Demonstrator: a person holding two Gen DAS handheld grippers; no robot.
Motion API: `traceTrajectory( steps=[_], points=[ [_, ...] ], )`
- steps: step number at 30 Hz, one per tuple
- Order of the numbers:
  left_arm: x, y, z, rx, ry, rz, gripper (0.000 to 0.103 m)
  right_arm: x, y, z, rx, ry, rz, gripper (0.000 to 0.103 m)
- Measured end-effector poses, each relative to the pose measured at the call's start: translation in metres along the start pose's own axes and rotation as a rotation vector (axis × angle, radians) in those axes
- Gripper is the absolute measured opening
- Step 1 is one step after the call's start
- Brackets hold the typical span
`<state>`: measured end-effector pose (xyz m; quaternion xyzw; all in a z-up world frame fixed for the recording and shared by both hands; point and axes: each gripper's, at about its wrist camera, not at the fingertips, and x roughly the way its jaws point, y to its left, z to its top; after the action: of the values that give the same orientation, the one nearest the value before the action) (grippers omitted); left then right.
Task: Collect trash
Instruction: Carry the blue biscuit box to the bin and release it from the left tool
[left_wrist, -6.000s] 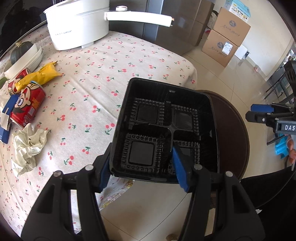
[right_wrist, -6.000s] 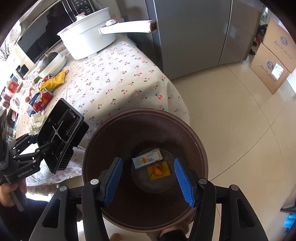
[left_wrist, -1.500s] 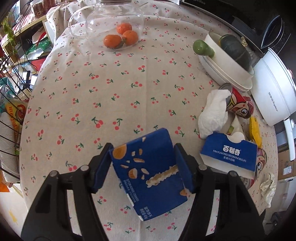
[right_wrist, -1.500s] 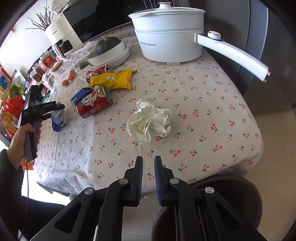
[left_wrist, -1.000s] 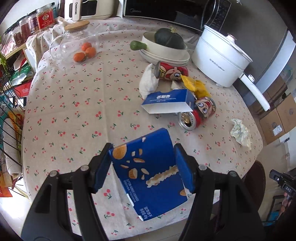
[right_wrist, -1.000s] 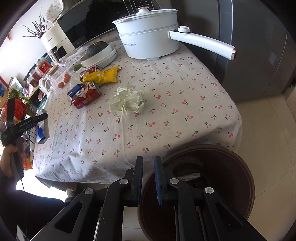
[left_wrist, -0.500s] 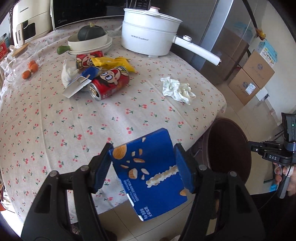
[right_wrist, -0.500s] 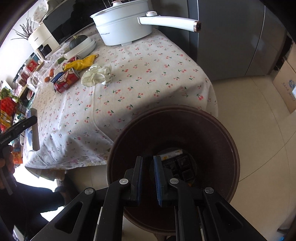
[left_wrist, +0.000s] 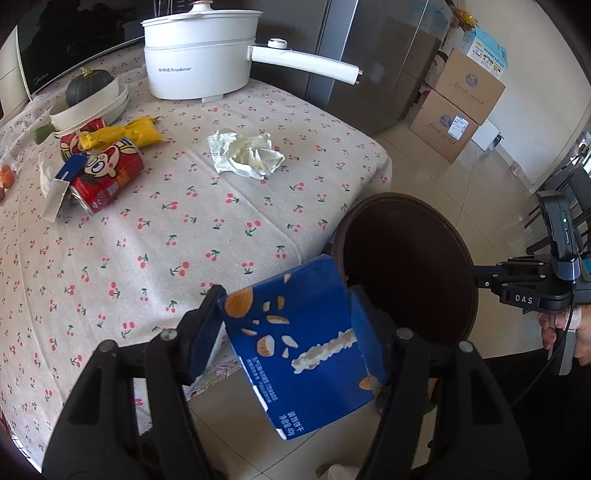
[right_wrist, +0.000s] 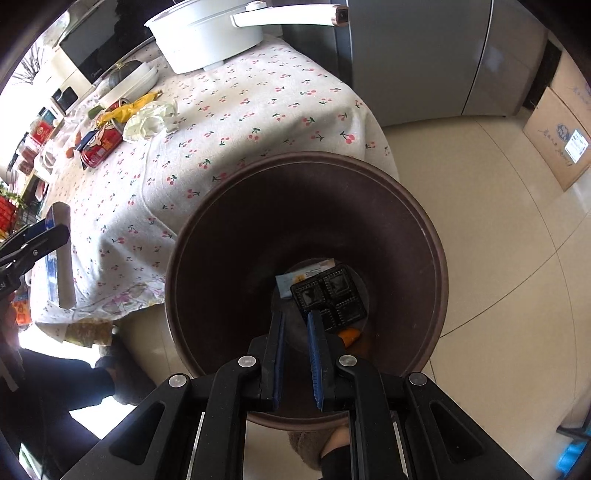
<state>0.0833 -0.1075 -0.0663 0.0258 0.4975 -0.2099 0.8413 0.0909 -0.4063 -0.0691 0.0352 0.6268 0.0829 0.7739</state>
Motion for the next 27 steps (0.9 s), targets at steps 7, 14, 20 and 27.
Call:
traceTrajectory(
  steps=[7, 14, 20, 27],
  points=[
    [0.012, -0.023, 0.000, 0.043, 0.019, -0.021, 0.068, -0.011, -0.020, -0.007, 0.071, -0.017, -0.013, 0.051],
    [0.021, -0.036, 0.002, 0.051, 0.034, -0.050, 0.068, -0.022, -0.030, -0.013, 0.091, -0.036, -0.015, 0.056],
    [0.030, -0.044, 0.006, 0.037, 0.043, -0.088, 0.068, -0.028, -0.039, -0.021, 0.115, -0.053, -0.017, 0.058],
    [0.044, -0.053, 0.010, 0.025, 0.059, -0.121, 0.068, -0.030, -0.051, -0.024, 0.141, -0.051, -0.016, 0.060]
  ],
)
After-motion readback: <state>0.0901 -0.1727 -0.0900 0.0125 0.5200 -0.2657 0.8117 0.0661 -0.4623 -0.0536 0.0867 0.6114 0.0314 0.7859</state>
